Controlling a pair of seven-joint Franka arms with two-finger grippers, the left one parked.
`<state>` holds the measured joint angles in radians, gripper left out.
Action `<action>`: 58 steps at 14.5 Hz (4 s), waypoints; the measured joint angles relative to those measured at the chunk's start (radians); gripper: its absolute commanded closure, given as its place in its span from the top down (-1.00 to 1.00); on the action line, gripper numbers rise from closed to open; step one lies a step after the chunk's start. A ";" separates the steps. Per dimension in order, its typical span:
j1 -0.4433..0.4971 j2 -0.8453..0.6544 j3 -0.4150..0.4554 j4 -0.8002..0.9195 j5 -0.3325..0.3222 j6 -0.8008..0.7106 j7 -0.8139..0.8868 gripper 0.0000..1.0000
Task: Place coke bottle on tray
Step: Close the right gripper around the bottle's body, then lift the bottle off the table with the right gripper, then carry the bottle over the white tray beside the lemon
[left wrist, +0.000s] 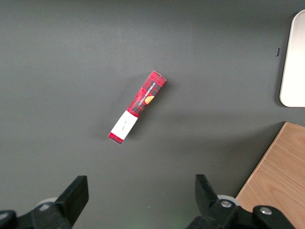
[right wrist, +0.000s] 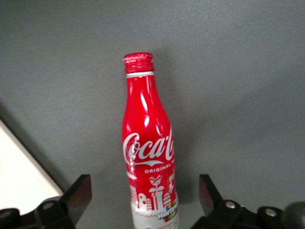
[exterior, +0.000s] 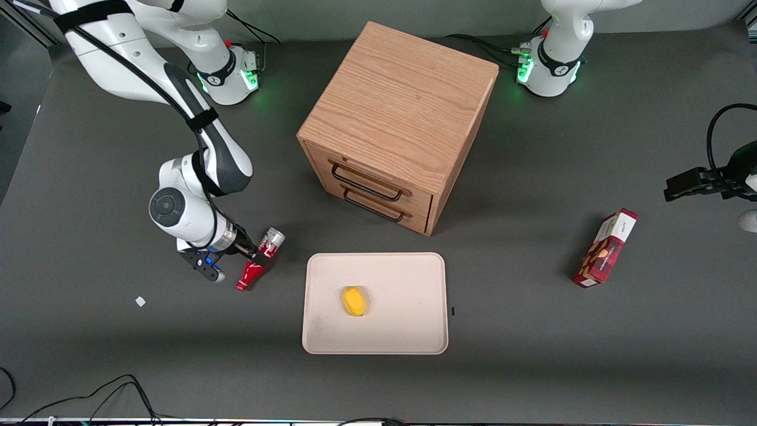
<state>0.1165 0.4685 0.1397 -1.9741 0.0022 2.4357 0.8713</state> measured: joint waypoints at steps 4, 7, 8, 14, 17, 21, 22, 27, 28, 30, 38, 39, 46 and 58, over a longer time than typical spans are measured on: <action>0.000 0.038 0.000 0.000 -0.024 0.027 0.002 1.00; 0.002 0.068 0.000 0.000 -0.025 0.063 0.013 1.00; 0.008 0.080 0.000 0.000 -0.027 0.078 0.019 1.00; 0.023 0.118 -0.004 0.001 -0.045 0.115 0.031 0.98; 0.023 0.118 -0.005 0.001 -0.060 0.115 0.031 -0.99; 0.023 0.119 -0.005 0.001 -0.083 0.115 0.031 -1.00; 0.023 0.120 -0.006 0.001 -0.084 0.115 0.031 -1.00; 0.022 0.124 -0.011 0.003 -0.085 0.116 0.031 -1.00; 0.022 0.124 -0.012 0.006 -0.085 0.117 0.031 -1.00; 0.021 0.119 -0.013 0.021 -0.086 0.112 0.031 -1.00; 0.019 0.038 -0.013 0.405 -0.086 -0.434 0.024 -1.00; 0.015 0.027 -0.013 0.461 -0.085 -0.512 0.021 -1.00; -0.008 0.011 -0.010 0.781 -0.060 -0.894 -0.065 -1.00; 0.162 0.421 -0.008 0.980 -0.059 -0.552 -0.139 -1.00</action>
<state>0.2788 0.8891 0.1316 -0.9938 -0.0564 1.8834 0.7318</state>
